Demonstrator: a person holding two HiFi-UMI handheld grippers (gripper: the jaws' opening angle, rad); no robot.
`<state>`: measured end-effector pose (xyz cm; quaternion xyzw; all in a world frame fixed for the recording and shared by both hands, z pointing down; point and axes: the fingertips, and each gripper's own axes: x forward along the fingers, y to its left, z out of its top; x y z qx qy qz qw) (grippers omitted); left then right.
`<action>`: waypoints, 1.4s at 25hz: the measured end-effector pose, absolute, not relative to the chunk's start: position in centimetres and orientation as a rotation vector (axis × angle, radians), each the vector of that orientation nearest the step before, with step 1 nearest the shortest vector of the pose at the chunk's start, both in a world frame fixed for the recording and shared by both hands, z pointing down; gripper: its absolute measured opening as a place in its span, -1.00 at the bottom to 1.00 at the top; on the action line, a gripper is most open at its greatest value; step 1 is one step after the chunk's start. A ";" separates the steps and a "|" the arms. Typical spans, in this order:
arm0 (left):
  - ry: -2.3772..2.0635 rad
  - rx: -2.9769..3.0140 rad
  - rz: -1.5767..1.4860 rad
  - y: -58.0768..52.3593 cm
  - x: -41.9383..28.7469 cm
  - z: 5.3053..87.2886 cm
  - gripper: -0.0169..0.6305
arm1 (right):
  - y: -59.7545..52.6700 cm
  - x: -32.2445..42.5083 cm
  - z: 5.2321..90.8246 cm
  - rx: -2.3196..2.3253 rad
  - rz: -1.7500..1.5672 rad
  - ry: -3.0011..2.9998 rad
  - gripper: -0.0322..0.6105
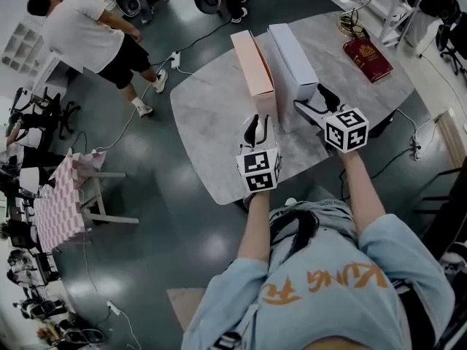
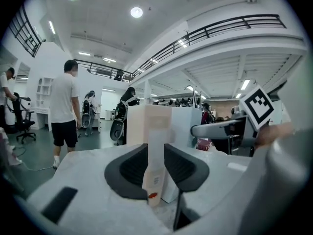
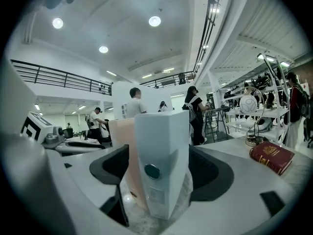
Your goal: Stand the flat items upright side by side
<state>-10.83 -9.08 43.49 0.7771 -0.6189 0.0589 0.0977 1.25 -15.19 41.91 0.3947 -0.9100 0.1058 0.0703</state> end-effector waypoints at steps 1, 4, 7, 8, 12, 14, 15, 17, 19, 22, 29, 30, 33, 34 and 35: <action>-1.840 2.304 0.168 -9.0 -10.8 43.1 -0.64 | -15.1 1.5 41.5 1.199 0.312 -2.745 0.25; -1.869 2.316 0.155 -8.6 -10.7 41.7 -0.68 | -14.6 2.1 40.2 1.215 0.302 -2.775 0.14; -1.896 2.319 0.133 -7.9 -10.1 40.3 -0.74 | -13.6 3.4 39.0 1.228 0.288 -2.790 0.01; -1.908 2.316 0.122 -7.7 -9.8 39.8 -0.76 | -13.2 3.8 38.6 1.232 0.277 -2.794 -0.07; -1.964 2.293 0.086 -6.9 -8.7 37.7 -0.86 | -11.8 5.2 36.7 1.239 0.249 -2.833 -0.42; -1.979 2.285 0.082 -6.3 -7.9 36.9 -0.88 | -10.6 5.8 35.4 1.225 0.225 -2.873 -0.66; -1.991 2.280 0.073 -6.1 -7.5 36.5 -0.89 | -10.0 6.0 34.7 1.205 0.200 -2.901 -0.86; -2.023 2.261 0.050 -5.5 -6.8 35.9 -0.91 | -8.9 6.1 33.7 1.160 0.167 -2.946 -0.89; -2.060 2.224 0.022 -4.9 -6.3 35.8 -0.93 | -7.9 5.9 33.3 1.143 0.163 -2.956 -0.89; -2.107 2.170 -0.013 -4.0 -5.5 35.6 -0.93 | -6.5 5.8 33.0 1.163 0.134 -2.936 -0.89; -2.166 2.137 0.033 -0.8 -2.6 36.0 -0.93 | -3.7 6.9 34.0 1.145 0.137 -2.923 -0.89; -2.172 2.135 0.046 -0.5 -2.4 36.1 -0.93 | -3.4 6.9 34.0 1.144 0.139 -2.926 -0.89; -2.185 2.135 0.074 0.3 -1.9 36.1 -0.93 | -2.6 6.9 34.0 1.135 0.145 -2.934 -0.89; -2.191 2.134 0.072 0.5 -1.9 36.0 -0.93 | -2.5 6.9 34.0 1.132 0.144 -2.936 -0.89; -2.199 2.133 0.067 0.7 -1.9 36.0 -0.93 | -2.4 7.0 34.1 1.129 0.141 -2.938 -0.89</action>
